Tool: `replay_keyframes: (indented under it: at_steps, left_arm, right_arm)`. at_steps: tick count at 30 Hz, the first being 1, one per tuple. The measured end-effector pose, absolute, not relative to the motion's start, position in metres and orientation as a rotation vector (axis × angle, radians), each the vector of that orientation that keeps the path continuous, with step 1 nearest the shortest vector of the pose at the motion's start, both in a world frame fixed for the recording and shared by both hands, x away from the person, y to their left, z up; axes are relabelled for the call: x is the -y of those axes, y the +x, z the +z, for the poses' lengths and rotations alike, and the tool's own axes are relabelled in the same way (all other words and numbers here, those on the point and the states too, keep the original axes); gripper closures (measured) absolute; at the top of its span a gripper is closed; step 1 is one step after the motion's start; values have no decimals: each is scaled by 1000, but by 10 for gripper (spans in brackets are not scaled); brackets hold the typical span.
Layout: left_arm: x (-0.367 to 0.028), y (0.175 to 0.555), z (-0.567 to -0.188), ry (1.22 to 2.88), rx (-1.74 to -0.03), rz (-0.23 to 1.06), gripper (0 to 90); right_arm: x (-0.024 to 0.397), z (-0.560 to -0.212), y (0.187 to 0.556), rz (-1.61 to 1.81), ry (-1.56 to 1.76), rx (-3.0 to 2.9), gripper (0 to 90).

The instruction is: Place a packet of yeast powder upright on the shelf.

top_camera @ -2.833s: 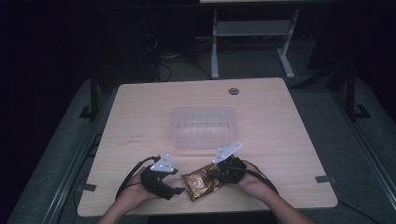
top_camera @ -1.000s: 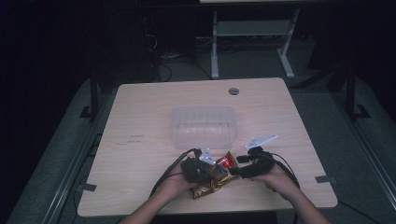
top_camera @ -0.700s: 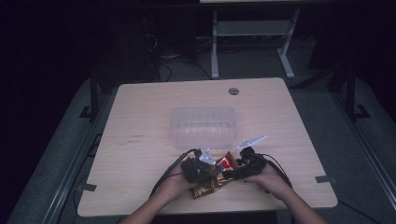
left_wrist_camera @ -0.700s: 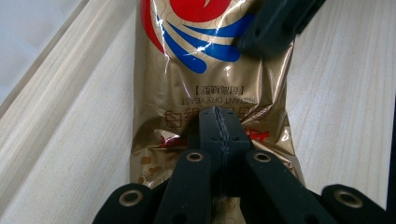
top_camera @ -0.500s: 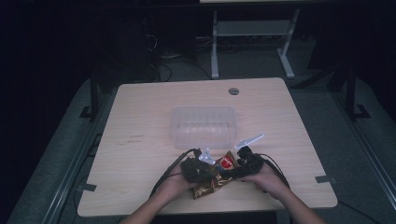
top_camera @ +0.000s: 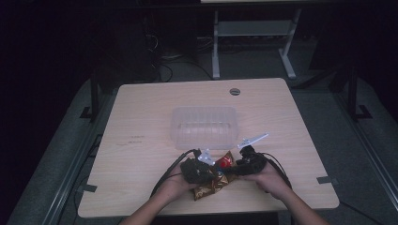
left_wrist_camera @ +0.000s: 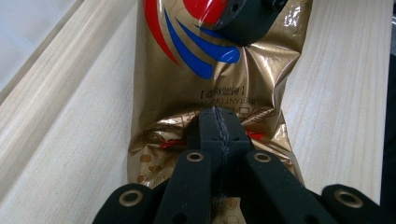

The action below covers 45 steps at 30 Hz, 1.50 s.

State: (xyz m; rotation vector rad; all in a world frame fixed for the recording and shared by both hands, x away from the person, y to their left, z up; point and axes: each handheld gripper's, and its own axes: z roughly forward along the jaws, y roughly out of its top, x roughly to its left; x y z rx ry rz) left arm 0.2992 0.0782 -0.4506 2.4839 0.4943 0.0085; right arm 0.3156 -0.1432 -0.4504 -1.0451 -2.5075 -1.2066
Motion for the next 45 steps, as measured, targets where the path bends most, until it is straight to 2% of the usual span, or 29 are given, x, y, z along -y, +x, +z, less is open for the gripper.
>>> replay_keyframes:
  at_steps: [10, 17, 23, 34, 45]
  left_arm:
    - [-85, 298, -446, 2425, -511, -40, 897]
    - [-111, 294, -427, 2409, -522, 14, 898]
    - [-127, 294, -427, 2439, -556, 40, 898]
    - [-118, 295, -438, 2497, -539, 12, 898]
    - [-116, 293, -438, 2486, -545, 16, 894]
  right_arm:
    - [144, -444, 313, -1224, -1051, 2492, 800]
    - [155, -431, 314, -1303, -1068, 2450, 827]
    - [159, -421, 312, -1346, -1041, 2437, 838]
    - [164, -406, 311, -1422, -994, 2426, 848]
    - [169, -392, 308, -1482, -988, 2416, 854]
